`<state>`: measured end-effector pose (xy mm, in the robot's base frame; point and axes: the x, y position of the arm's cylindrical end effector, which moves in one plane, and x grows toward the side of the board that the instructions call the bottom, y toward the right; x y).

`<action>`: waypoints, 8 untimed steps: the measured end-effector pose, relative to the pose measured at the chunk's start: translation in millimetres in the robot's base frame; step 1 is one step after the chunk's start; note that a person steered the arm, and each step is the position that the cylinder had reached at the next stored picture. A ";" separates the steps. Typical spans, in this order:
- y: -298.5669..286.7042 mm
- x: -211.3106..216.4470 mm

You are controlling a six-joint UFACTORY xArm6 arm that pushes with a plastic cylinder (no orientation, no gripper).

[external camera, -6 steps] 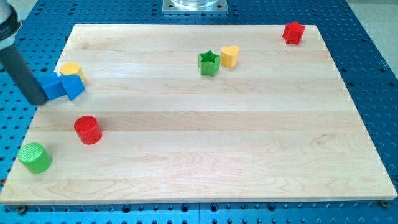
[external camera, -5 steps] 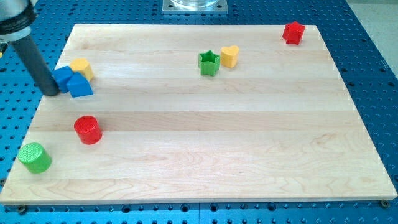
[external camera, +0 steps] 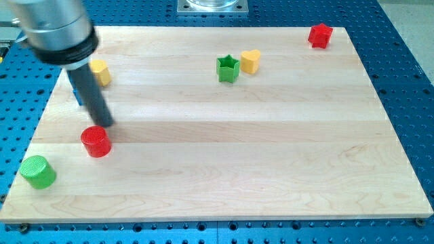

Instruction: Align the blue blocks and hexagon vertically at the left side of the board

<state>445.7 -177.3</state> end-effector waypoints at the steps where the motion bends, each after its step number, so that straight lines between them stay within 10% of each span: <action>1: 13.0 -35.0; 8: -22.4 -95.8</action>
<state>349.9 -199.7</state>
